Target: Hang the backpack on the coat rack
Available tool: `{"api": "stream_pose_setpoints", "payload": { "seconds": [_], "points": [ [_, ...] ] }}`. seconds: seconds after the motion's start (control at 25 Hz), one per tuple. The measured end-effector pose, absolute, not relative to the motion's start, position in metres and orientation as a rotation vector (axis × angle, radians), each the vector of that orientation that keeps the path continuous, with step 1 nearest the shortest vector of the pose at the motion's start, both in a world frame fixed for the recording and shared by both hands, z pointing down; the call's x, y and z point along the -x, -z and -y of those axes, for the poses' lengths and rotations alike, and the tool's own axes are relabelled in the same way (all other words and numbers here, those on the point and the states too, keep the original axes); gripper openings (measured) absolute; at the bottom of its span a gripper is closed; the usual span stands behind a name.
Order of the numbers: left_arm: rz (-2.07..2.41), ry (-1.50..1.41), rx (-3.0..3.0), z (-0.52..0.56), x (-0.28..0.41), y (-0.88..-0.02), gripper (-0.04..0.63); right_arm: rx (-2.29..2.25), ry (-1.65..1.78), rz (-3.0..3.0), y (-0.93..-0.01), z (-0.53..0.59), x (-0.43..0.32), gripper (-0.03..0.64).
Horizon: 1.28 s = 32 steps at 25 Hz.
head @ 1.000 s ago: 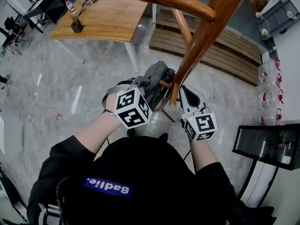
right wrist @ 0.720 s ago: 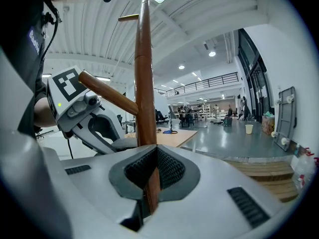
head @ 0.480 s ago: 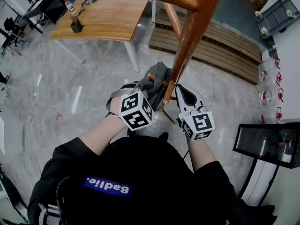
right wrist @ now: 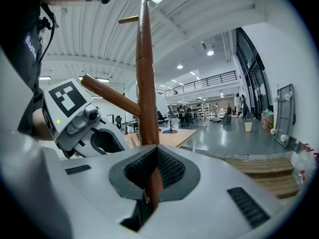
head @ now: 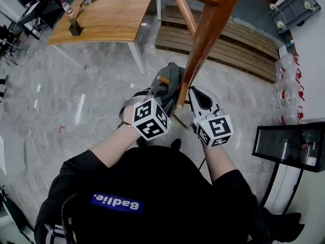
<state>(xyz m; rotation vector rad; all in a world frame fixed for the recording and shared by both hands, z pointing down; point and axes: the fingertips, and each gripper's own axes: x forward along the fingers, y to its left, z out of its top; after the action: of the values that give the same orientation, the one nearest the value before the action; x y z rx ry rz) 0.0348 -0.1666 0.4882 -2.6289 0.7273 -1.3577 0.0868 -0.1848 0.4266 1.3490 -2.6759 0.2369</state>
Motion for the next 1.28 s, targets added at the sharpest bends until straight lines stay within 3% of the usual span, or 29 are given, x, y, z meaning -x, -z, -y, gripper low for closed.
{"api": "stream_pose_setpoints", "payload": {
  "seconds": [0.44,0.96,1.28],
  "points": [
    [-0.727,1.231,2.687,0.168,-0.038,-0.502,0.106,-1.394,-0.273,2.650,-0.431,0.185,-0.088,0.005],
    [-0.686,0.596,2.925,0.136,0.004,-0.428,0.138,-1.625,-0.271,2.504,-0.429,0.140,-0.088,0.005],
    [-0.604,0.520,2.991,0.093,0.007,-0.436,0.138,-1.612,-0.313,2.516,-0.438,0.088,-0.067,0.005]
  ]
}}
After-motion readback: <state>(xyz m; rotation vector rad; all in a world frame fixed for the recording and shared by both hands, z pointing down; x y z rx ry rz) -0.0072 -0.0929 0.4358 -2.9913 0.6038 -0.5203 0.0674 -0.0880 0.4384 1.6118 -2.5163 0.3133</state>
